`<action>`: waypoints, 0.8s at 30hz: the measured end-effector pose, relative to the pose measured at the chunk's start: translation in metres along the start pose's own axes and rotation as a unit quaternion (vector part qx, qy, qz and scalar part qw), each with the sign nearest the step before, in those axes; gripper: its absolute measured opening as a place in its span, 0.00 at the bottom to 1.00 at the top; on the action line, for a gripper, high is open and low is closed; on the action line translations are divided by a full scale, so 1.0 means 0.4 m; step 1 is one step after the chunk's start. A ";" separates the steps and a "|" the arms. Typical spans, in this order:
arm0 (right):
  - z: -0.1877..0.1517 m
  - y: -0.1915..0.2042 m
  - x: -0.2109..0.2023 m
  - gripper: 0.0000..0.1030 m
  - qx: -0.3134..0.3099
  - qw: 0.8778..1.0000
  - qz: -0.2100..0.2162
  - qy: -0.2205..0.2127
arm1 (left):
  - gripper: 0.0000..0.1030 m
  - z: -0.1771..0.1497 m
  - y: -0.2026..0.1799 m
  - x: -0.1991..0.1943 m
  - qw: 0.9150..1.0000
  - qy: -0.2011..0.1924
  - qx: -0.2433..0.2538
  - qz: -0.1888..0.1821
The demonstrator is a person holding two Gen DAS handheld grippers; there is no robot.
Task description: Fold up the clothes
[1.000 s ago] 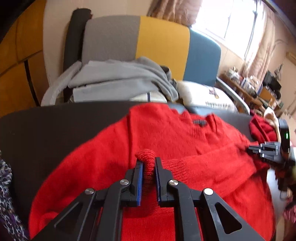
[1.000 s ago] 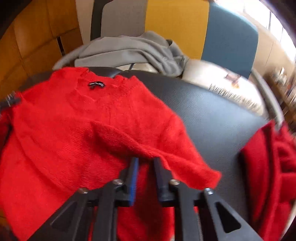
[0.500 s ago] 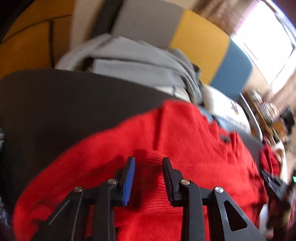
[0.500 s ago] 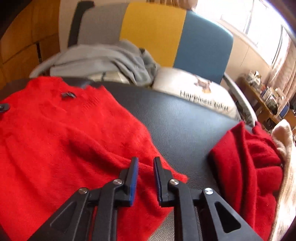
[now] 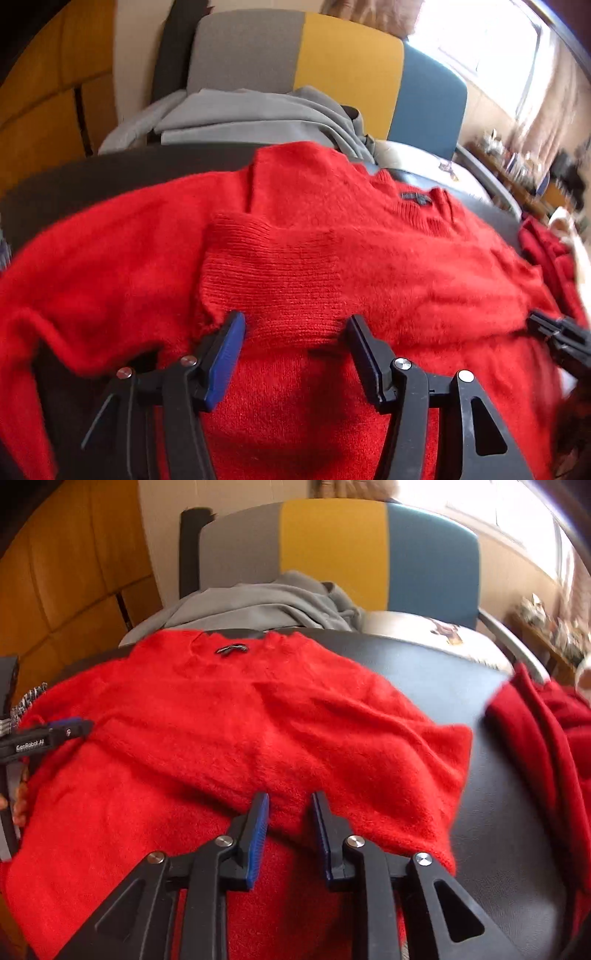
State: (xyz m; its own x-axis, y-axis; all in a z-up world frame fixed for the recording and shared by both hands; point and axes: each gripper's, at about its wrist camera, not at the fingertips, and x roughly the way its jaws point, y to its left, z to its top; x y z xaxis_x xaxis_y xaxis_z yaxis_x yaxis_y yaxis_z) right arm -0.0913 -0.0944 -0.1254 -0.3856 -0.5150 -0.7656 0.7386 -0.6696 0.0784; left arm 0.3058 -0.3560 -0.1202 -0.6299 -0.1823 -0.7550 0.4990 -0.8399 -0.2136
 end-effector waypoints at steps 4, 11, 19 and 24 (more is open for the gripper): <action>-0.008 -0.031 0.000 0.21 -0.010 1.000 -0.003 0.002 | 0.57 -0.004 -0.008 -0.017 1.000 0.008 -0.008 -0.004; -0.012 -0.008 -0.002 0.22 -0.026 0.999 -0.027 -0.004 | 0.56 -0.114 0.055 -0.231 0.996 -0.030 -0.078 -0.026; -0.020 0.024 -0.008 0.26 -0.049 0.997 -0.062 -0.012 | 0.56 -0.441 0.291 -0.513 0.979 -0.015 -0.184 0.092; -0.018 0.022 -0.009 0.26 -0.050 0.997 -0.064 -0.012 | 0.55 -0.549 0.363 -0.539 0.961 -0.005 -0.256 0.101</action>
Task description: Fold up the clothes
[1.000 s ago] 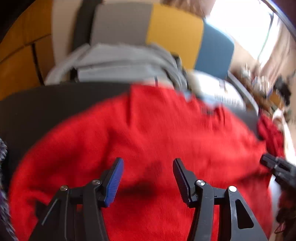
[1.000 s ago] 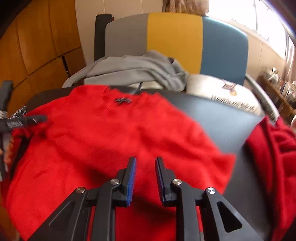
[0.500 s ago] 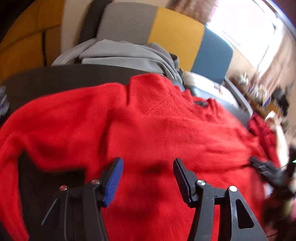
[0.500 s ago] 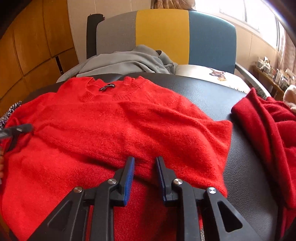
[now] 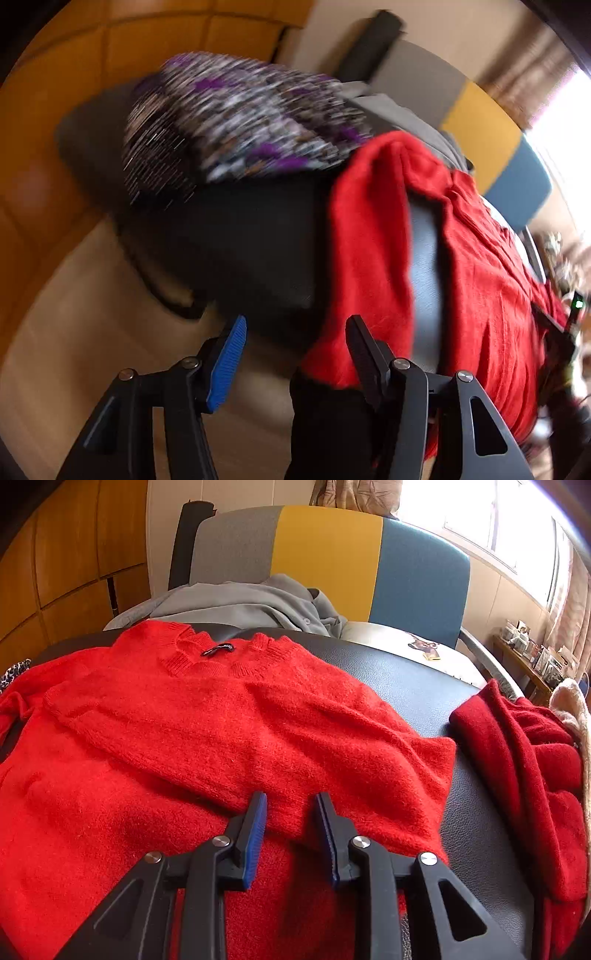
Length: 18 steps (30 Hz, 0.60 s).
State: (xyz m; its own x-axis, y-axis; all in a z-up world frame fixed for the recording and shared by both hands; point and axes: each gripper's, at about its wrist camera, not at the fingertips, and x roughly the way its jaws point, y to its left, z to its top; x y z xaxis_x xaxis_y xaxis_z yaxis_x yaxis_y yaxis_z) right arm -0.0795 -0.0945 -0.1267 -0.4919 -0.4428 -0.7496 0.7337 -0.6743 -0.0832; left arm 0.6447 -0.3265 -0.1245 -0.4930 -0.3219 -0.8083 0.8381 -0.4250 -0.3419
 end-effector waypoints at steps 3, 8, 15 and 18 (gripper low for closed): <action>0.001 0.007 -0.001 0.27 -0.008 1.000 -0.009 0.001 | 0.57 -0.009 -0.015 0.010 1.000 -0.005 -0.004 -0.016; 0.015 0.019 -0.008 0.35 -0.014 0.999 -0.030 0.017 | 0.62 -0.008 -0.083 0.039 0.999 -0.011 0.036 -0.031; 0.096 0.102 -0.082 0.38 0.020 0.999 0.001 -0.032 | 0.62 -0.029 -0.078 0.071 0.999 0.001 0.020 -0.033; 0.125 0.161 -0.062 0.40 0.017 0.999 0.002 -0.039 | 0.74 -0.032 -0.062 0.079 0.999 0.014 -0.002 -0.032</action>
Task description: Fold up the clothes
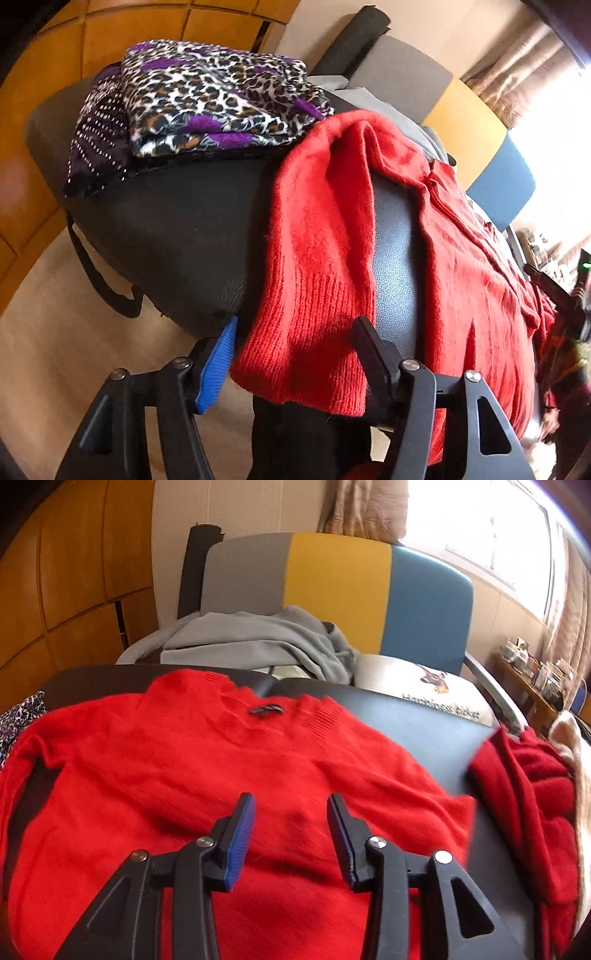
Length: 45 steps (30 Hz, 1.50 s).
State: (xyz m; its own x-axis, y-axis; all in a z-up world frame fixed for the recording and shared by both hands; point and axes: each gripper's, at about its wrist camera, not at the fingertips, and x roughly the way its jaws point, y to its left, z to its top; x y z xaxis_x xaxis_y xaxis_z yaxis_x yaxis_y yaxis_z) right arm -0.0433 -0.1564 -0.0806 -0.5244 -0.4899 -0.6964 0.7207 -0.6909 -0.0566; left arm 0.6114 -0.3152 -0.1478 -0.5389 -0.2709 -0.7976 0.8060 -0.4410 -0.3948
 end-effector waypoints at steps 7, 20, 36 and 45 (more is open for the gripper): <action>-0.025 0.039 0.123 0.57 0.012 0.999 -0.028 0.042 | 0.89 -0.027 0.079 0.027 0.993 0.032 -0.111 -0.034; -0.034 0.023 0.130 0.67 0.026 0.999 -0.020 0.039 | 0.13 -0.033 0.087 -0.022 0.987 0.043 -0.134 -0.074; -0.035 0.018 0.133 0.67 0.034 0.999 -0.009 0.037 | 0.12 0.407 -0.213 -0.136 0.967 -0.106 -0.064 -0.223; -0.036 0.008 0.131 0.69 0.042 0.999 0.004 0.034 | 0.12 0.472 -0.618 0.008 0.963 -0.039 0.119 -0.240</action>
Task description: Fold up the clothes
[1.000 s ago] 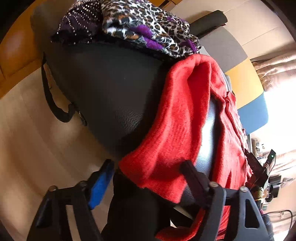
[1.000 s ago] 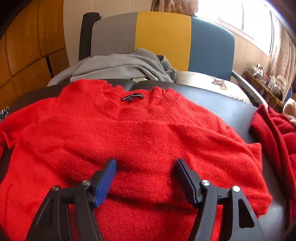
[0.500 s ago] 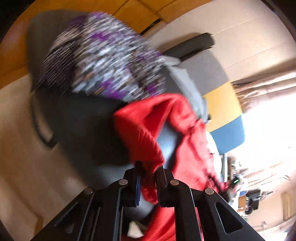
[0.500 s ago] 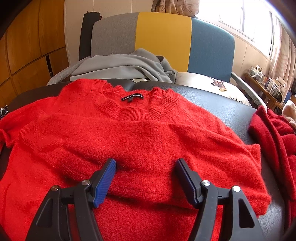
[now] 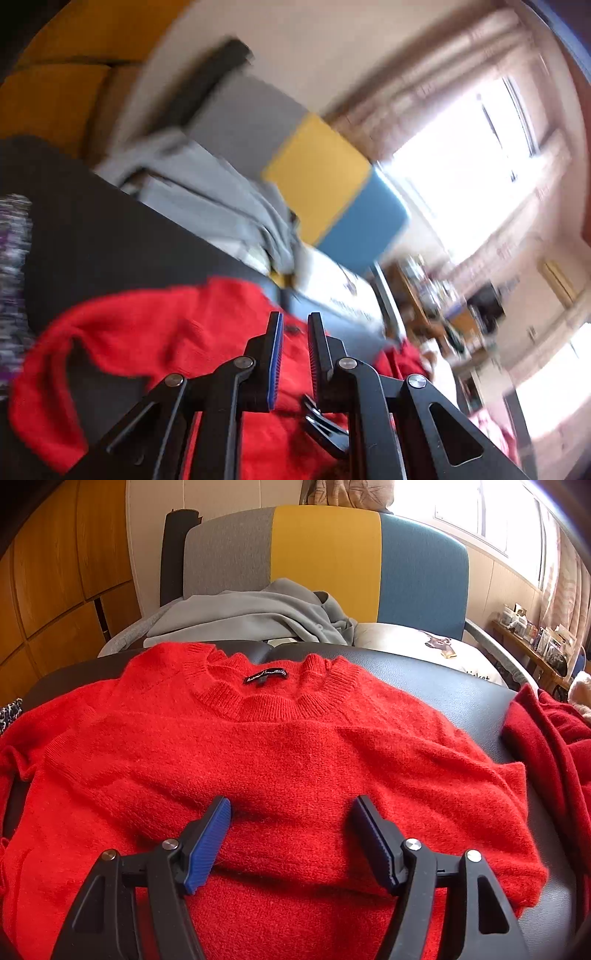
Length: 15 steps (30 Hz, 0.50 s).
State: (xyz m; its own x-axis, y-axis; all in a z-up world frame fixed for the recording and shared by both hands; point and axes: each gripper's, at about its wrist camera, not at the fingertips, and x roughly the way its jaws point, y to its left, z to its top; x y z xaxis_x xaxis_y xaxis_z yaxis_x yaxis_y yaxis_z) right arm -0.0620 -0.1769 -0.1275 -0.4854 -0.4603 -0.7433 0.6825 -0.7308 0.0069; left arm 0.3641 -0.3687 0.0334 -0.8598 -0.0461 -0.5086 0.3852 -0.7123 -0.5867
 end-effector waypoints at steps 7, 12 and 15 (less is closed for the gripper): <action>0.000 0.000 0.002 0.72 0.000 1.000 0.006 0.000 | 0.44 -0.216 0.105 -0.100 0.995 0.066 -0.004 0.078; 0.000 0.004 0.004 0.73 -0.002 1.000 0.006 0.000 | 0.59 -0.359 0.308 -0.262 0.979 0.075 -0.131 0.137; 0.001 0.006 0.004 0.73 -0.004 1.000 0.004 0.001 | 0.62 -0.404 0.393 -0.306 0.967 0.076 -0.204 0.135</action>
State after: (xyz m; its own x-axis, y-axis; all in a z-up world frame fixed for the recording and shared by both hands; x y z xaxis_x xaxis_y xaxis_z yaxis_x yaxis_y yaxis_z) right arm -0.0613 -0.1794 -0.1284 -0.4794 -0.4648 -0.7445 0.6908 -0.7231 0.0066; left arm 0.5842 -0.3617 -0.0983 -0.6619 -0.0664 -0.7466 0.7159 -0.3511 -0.6035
